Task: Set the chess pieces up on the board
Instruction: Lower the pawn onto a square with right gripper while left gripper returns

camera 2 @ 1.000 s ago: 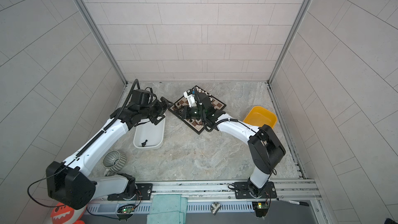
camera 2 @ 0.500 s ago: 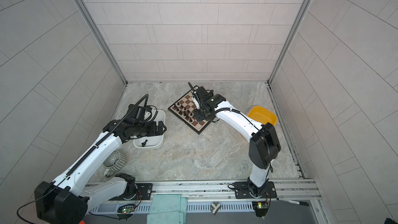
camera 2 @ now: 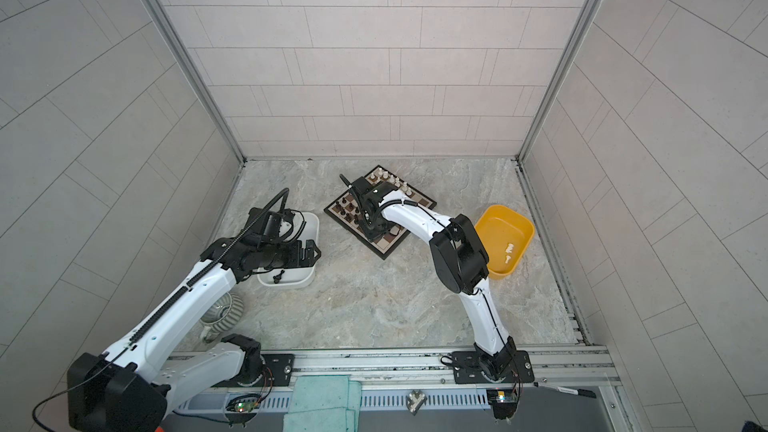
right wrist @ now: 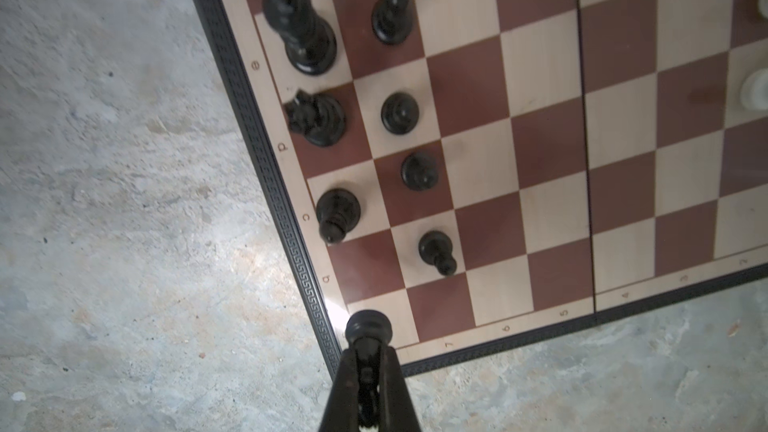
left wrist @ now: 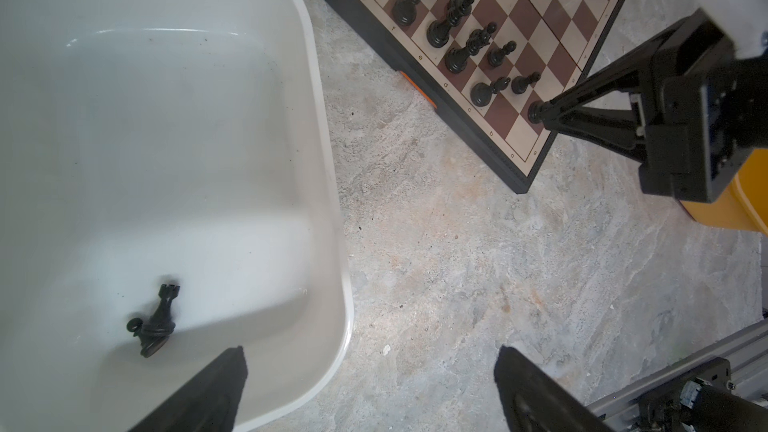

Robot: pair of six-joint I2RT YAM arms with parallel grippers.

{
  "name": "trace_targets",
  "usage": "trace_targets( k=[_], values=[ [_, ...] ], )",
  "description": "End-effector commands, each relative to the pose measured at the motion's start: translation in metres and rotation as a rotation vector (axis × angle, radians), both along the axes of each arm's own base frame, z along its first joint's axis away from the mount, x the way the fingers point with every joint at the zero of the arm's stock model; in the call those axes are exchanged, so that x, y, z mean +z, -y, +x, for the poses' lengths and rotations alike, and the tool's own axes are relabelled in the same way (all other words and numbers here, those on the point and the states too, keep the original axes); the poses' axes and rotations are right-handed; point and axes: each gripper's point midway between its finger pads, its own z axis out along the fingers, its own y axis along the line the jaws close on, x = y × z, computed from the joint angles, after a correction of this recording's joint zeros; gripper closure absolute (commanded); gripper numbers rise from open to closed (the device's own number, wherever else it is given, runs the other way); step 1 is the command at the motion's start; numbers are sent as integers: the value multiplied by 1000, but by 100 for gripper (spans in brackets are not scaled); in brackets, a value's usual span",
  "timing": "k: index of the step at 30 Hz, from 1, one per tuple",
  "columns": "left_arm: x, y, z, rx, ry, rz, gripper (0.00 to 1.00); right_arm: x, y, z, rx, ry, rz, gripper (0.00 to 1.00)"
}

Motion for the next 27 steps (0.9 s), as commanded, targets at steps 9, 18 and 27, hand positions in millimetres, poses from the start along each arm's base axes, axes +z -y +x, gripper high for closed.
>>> trace_targets(
  k=[9, 18, 27],
  values=[
    [4, -7, 3, 25, 21, 32, 0, -20, 3, 0, 22, -71, -78, 100],
    [4, -9, 4, 33, 21, 43, 0, -31, 3, -2, 27, -101, -97, 95],
    [-1, -19, 6, 90, 9, 85, 0, -30, -3, 2, 26, -98, -79, 76]
  ],
)
